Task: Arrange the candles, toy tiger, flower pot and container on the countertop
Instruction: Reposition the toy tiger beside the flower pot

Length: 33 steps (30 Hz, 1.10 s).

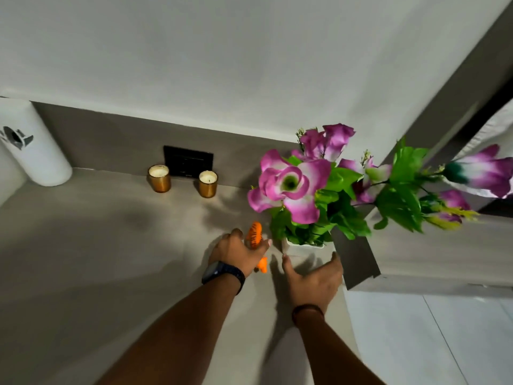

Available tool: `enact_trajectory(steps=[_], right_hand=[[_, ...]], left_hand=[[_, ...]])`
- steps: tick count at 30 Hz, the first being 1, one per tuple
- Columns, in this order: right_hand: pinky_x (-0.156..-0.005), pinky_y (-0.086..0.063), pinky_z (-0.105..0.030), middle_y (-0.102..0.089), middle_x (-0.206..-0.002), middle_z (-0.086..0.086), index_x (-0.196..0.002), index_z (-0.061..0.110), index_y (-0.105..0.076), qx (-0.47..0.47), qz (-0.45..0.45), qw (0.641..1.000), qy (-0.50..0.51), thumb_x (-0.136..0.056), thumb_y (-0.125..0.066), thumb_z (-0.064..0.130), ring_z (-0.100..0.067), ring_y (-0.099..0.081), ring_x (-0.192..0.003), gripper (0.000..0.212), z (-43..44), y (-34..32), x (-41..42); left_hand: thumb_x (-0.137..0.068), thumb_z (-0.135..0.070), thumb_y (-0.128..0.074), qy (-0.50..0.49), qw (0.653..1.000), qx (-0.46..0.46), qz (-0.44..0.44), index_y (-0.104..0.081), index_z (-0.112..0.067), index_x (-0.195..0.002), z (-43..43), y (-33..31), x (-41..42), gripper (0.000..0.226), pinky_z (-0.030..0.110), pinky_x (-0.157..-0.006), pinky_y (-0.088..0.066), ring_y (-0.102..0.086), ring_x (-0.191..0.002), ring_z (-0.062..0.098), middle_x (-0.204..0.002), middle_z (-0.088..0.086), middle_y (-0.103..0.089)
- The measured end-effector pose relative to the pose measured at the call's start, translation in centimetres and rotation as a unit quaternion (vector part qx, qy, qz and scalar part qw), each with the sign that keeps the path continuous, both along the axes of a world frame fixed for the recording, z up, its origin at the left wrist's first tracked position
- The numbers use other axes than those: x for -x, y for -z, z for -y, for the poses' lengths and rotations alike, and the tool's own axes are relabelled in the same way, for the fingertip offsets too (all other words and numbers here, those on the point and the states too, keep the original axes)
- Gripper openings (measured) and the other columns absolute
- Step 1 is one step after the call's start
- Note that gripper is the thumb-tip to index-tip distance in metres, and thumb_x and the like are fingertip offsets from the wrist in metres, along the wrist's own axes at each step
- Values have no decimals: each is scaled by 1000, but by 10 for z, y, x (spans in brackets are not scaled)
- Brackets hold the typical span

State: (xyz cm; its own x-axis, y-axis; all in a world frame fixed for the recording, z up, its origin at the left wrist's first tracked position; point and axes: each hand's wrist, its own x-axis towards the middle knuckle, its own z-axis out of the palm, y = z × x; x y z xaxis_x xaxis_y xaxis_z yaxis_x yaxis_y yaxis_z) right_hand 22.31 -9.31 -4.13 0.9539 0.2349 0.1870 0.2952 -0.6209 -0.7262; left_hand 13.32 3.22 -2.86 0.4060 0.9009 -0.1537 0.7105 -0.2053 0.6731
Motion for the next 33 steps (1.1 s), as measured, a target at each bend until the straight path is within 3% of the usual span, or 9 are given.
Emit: enact_trajectory(steps=[3,10,20,33], right_hand=[[-102,-41,-50,-52,-131,-27,-139,-6,-34,-45,-50,997,-25,-53,-93,42,-41,-49,-123,115,-18,-2,-23],[-88,-48,-48,-61,-111,-22,-118,-3,-47,-74,-57,996,-9,-51,-92,34,-41,-57,-108,89,-62,11,-47],[-92,-46,-50,-60,-113,-20,-119,-2,-46,-82,-36,996,-17,-53,-89,37,-40,-56,-108,87,-110,15,-82],[-91,-48,-47,-61,-113,-16,-116,5,-47,-85,-25,996,-25,-47,-75,58,-37,-57,-108,92,-129,18,-97]], left_hand=[[-76,-67,-56,11,1000,-2,-22,-61,-20,-78,-1,1,-12,46,30,-63,-41,-63,-81,29,-81,4,-65],[-79,-53,-57,-10,1000,-5,-1,-62,-17,-64,-28,1,-37,39,29,-59,-38,-53,-62,26,-65,2,-60],[-74,-52,-58,-2,1000,18,19,-66,-16,-65,-89,-1,-69,38,30,-59,-42,-60,-68,28,-67,4,-67],[-76,-56,-59,-6,1000,-2,28,-66,-17,-67,-102,-1,-81,41,30,-62,-39,-58,-71,29,-68,2,-65]])
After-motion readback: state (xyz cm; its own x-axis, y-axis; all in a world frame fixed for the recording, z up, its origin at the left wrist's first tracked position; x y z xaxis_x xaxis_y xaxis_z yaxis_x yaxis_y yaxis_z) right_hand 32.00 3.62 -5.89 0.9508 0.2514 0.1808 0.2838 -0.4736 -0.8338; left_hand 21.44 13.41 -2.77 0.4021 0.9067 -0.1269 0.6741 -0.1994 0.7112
